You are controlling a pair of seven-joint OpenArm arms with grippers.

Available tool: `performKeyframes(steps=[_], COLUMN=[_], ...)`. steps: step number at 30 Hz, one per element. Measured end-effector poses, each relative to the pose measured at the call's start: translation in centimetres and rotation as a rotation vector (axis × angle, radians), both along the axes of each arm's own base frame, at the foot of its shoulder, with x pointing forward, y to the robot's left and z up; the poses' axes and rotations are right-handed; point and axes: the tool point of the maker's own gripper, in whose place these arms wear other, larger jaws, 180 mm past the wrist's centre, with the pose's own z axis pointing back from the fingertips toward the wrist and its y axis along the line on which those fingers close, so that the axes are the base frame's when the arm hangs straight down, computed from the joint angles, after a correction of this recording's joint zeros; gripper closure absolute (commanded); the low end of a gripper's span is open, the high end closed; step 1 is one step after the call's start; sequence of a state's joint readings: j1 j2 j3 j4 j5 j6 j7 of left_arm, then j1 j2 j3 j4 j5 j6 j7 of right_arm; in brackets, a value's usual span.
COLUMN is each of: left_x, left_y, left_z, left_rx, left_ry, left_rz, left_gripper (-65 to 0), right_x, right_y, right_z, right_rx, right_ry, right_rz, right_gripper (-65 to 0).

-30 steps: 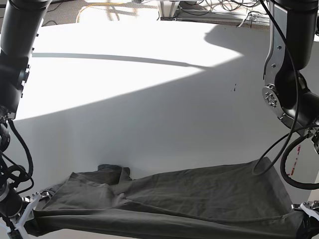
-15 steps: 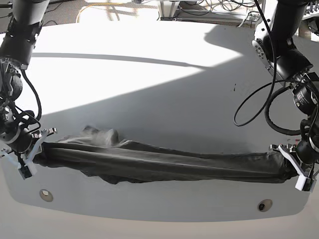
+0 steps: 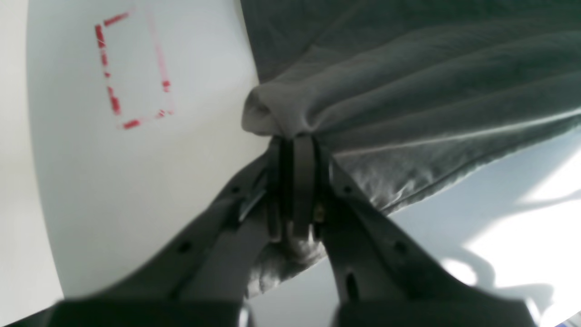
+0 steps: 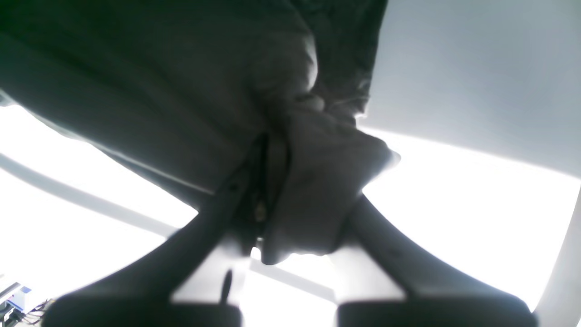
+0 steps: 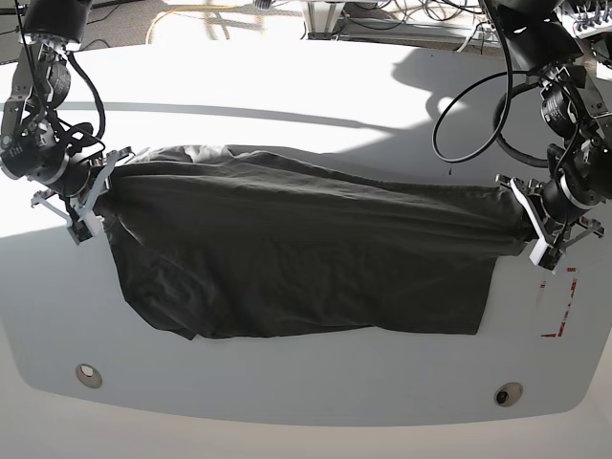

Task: Fold the T-shirt properly
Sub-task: 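Swing the held shirt away from the robot and lay it down, then drag the held edge with both grippers, folding it over the shirt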

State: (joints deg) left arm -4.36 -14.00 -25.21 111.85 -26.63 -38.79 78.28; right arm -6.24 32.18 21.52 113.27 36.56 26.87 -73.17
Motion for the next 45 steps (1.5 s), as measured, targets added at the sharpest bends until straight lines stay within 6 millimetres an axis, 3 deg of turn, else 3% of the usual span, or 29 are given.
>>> performKeyframes(steps=[7, 13, 22, 27, 30, 34, 39, 45], left_x=[-4.8, -9.5, -11.4, -9.8, -7.6, -4.1, -2.5, -1.6], left_y=[0.8, 2.5, 4.0, 4.0, 4.0, 2.5, 0.7, 0.8], left_z=[-4.3, -7.1, -7.5, -6.6, -5.2, -3.8, -4.9, -6.7], left_rx=[0.03, 0.059, 0.106, 0.104, 0.109, 0.058, 0.005, -0.038], left_ry=[0.15, 0.286, 0.338, 0.296, 0.235, 0.145, 0.169, 0.225], left_rz=[-0.011, 0.016, 0.004, 0.008, 0.017, 0.006, -0.034, -0.025], left_gripper=[0.0, 0.0, -0.1, -0.3, -0.3, -0.3, -0.3, -0.4], right_x=[-5.5, -9.1, -12.2, -12.5, -10.9, -8.5, -7.0, -5.5], right_y=[0.8, 1.0, 1.4, 1.6, 2.1, 1.8, 0.9, 0.5], right_z=[-4.8, -7.0, -8.4, -8.7, -8.2, -7.7, -8.9, -10.3], right_rx=[0.037, 0.042, 0.059, 0.049, 0.056, 0.067, 0.095, 0.148], right_ry=[0.173, 0.28, 0.376, 0.397, 0.361, 0.307, 0.326, 0.359], right_rz=[-0.022, -0.025, -0.024, -0.013, -0.002, -0.017, -0.077, -0.122], right_gripper=[-2.1, -2.1, -2.4, -2.4, -2.4, -2.5, -2.5, -2.5])
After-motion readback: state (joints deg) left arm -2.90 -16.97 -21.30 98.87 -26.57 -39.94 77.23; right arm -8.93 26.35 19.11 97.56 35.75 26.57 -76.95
